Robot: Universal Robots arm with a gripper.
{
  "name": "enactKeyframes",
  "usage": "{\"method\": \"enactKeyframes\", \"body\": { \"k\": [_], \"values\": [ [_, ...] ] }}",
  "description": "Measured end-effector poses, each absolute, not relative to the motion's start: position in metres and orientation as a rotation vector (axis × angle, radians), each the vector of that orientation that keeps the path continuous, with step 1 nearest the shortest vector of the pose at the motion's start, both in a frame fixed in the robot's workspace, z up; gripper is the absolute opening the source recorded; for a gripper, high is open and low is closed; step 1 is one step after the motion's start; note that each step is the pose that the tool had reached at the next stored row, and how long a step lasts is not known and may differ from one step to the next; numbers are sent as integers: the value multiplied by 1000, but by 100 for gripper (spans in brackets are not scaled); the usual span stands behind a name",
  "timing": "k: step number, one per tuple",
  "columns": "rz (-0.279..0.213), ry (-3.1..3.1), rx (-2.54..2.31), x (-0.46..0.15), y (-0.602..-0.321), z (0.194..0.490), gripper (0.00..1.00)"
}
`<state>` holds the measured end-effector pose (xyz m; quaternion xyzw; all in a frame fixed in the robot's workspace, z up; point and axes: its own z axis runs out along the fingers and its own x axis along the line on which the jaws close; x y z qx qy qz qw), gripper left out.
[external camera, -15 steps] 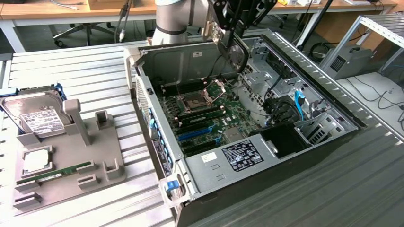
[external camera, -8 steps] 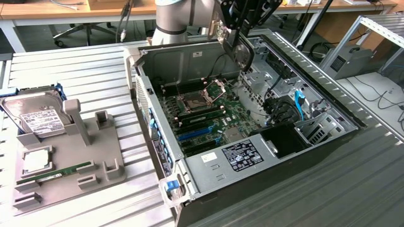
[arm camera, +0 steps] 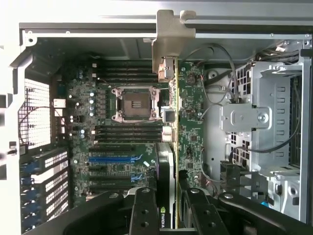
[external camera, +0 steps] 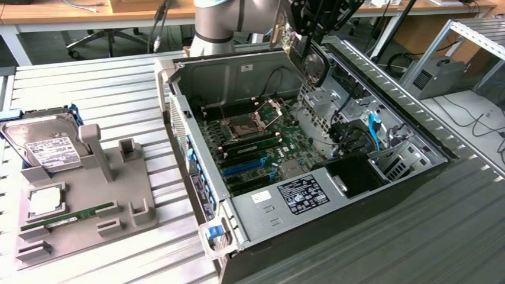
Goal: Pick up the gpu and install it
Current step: 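Pick up the gpu and move the gpu toward the slot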
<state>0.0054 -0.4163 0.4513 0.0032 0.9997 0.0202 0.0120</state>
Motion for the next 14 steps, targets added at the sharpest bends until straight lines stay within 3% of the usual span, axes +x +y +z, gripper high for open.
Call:
{"method": "enactKeyframes", "body": {
  "k": [14],
  "values": [
    [63, 3117, 10, 15, -416, 451, 27]
  ]
}}
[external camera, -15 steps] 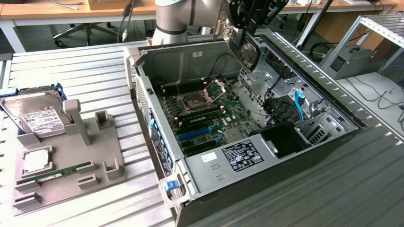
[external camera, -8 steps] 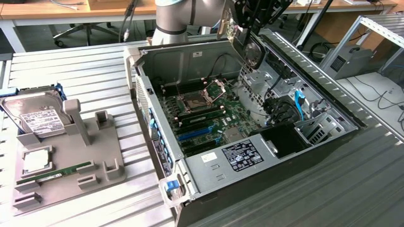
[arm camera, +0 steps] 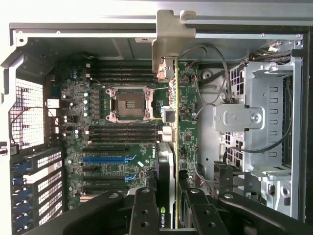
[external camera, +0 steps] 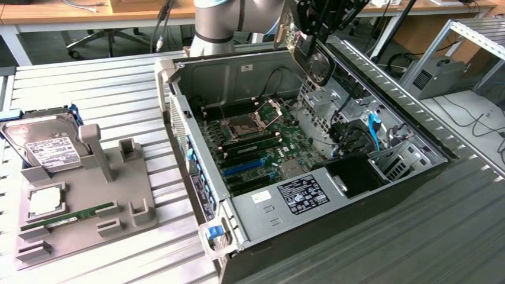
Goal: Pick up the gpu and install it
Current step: 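Pick up the gpu and move the gpu toward the slot, then insert the gpu into the slot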
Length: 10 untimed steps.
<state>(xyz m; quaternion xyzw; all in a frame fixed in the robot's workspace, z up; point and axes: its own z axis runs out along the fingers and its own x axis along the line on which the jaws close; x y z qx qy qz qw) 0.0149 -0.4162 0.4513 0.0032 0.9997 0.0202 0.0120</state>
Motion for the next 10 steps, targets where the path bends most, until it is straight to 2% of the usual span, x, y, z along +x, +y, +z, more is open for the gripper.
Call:
{"method": "enactKeyframes", "body": {
  "k": [10],
  "values": [
    [63, 3117, 10, 19, -416, 451, 27]
  ]
}}
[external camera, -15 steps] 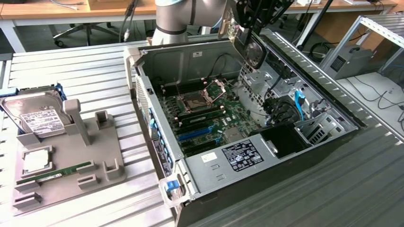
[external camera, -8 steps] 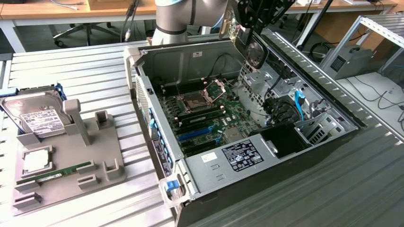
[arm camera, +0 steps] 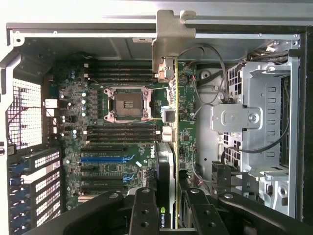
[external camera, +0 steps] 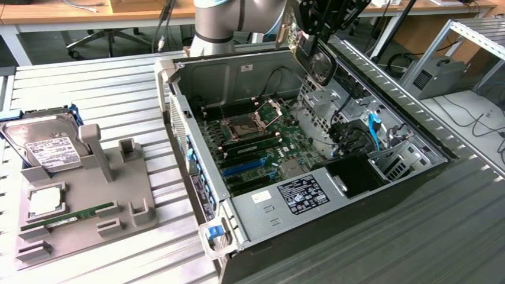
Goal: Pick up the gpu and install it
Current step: 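Insert the gpu into the slot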
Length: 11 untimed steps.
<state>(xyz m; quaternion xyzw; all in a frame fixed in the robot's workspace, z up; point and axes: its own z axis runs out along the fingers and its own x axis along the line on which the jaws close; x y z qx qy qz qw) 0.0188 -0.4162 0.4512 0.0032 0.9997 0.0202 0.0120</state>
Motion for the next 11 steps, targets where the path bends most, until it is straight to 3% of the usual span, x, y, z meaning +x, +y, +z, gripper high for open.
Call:
{"method": "enactKeyframes", "body": {
  "k": [11],
  "values": [
    [63, 3117, -12, 19, -416, 451, 27]
  ]
}}
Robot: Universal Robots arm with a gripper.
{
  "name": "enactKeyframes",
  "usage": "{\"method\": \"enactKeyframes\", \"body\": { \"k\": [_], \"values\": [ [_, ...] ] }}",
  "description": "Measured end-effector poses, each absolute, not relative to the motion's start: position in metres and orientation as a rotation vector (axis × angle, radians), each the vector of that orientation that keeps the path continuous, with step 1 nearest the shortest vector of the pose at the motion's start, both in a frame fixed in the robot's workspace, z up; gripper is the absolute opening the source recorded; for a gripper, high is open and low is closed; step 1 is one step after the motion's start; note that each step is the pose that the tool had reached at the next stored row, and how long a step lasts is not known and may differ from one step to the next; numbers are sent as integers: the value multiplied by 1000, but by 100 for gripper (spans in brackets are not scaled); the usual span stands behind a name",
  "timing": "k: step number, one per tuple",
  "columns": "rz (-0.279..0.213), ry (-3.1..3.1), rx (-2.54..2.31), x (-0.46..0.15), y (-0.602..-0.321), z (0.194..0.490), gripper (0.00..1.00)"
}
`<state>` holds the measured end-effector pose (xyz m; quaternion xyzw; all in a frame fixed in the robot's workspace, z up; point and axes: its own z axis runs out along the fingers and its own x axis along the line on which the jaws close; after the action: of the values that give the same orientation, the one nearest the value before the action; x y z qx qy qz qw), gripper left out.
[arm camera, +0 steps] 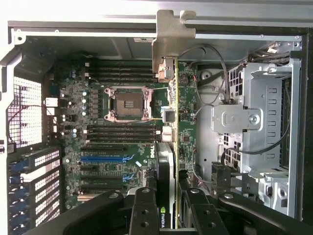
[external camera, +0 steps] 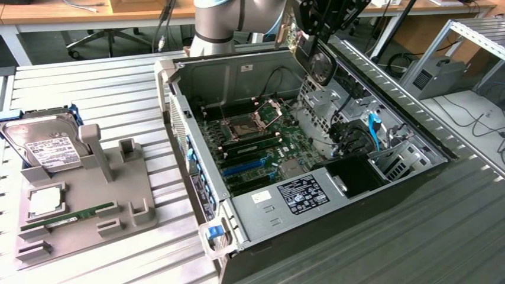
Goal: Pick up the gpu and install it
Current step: 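Insert the gpu into the slot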
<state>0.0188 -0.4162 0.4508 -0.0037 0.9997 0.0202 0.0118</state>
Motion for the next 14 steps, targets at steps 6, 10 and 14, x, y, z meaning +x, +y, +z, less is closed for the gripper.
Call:
{"method": "enactKeyframes", "body": {
  "k": [6, 10, 14],
  "values": [
    [63, 3117, -25, 19, -416, 451, 27],
    [63, 3117, -36, 19, -416, 451, 27],
    [64, 3117, -72, 19, -416, 450, 27]
  ]
}}
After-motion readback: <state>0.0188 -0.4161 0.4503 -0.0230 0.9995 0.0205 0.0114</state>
